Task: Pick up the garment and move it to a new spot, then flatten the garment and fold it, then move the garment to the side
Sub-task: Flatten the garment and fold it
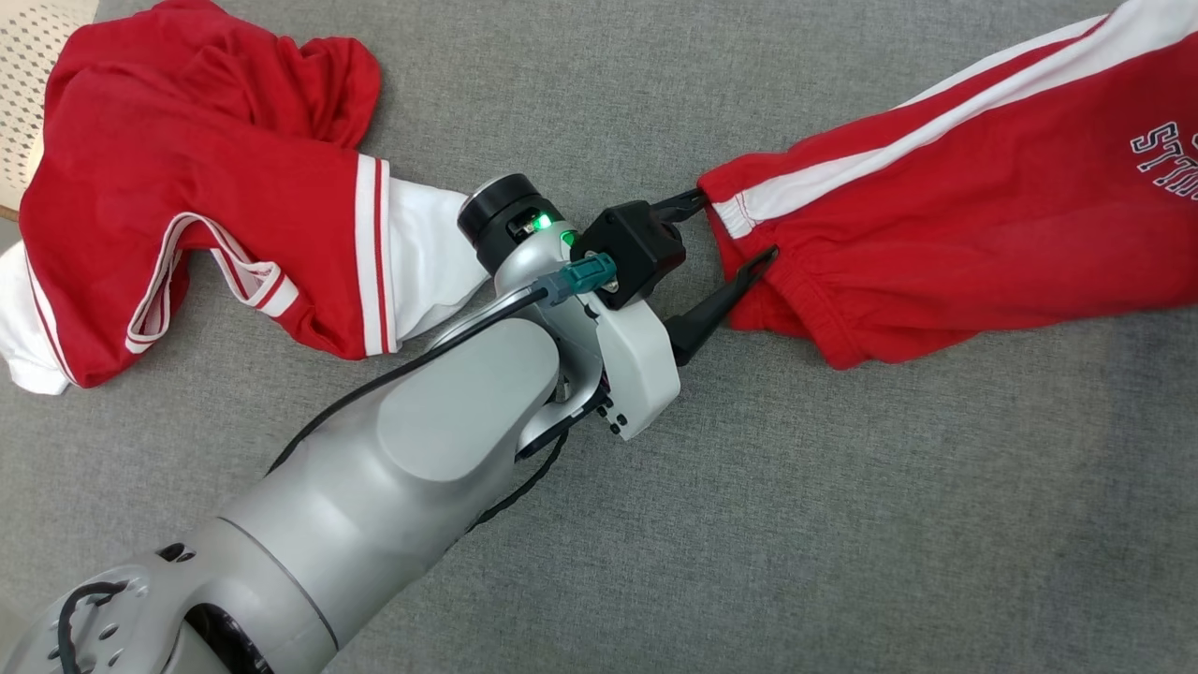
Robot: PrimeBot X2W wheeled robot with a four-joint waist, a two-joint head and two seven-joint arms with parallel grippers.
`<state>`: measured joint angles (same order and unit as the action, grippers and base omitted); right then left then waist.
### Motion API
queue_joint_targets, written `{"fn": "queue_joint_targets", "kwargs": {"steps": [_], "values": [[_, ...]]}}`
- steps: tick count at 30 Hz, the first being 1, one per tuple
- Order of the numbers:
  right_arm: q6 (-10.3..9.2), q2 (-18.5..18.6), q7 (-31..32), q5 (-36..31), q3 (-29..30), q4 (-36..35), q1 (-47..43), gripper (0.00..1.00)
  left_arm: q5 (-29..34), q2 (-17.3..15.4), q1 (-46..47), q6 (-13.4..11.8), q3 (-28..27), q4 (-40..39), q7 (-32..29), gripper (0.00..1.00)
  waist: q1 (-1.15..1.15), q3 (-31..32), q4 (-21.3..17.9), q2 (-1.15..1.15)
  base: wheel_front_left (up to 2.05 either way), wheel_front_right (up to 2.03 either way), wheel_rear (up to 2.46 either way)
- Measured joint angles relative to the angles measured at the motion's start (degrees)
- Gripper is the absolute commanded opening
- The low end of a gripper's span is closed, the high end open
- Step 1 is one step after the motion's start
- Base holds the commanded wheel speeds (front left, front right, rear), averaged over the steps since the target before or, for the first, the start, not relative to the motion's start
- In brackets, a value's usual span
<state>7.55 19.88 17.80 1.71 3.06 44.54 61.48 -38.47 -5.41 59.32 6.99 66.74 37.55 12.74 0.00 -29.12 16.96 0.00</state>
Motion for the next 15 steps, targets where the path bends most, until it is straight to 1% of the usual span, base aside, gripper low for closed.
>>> {"fn": "queue_joint_targets", "kwargs": {"steps": [2,6,10,13,15], "values": [[0.00,-0.54,-1.15,-0.56,0.62,1.23,0.16,1.00,0.93,0.30,0.19,-0.80,0.05,0.88,0.78,1.00,0.00,0.39,-0.06,0.00,0.00,0.00,0.00],[0.00,-0.92,-3.38,-0.12,2.27,3.49,0.08,1.00,0.51,0.54,-0.61,-1.55,-0.91,2.27,1.49,1.00,0.00,1.70,-0.51,0.00,0.00,0.00,0.00],[-0.01,-1.56,-5.61,3.67,2.35,5.06,-0.91,1.00,-0.43,0.65,-2.52,-3.15,-3.05,3.30,2.01,1.00,0.00,3.58,-1.36,0.00,0.00,0.00,0.00],[-0.01,-1.62,-7.86,6.77,0.34,4.91,-2.67,1.00,-0.45,-0.04,-4.25,-3.91,-3.66,4.10,2.13,1.00,0.00,5.31,-2.31,0.00,0.00,0.00,0.00],[-0.07,-1.40,-10.04,9.85,-2.79,3.61,-4.47,1.00,-0.45,-0.79,-5.26,-4.70,-4.46,4.35,2.16,1.00,0.00,6.58,-3.06,0.00,0.00,0.00,0.00]]}}
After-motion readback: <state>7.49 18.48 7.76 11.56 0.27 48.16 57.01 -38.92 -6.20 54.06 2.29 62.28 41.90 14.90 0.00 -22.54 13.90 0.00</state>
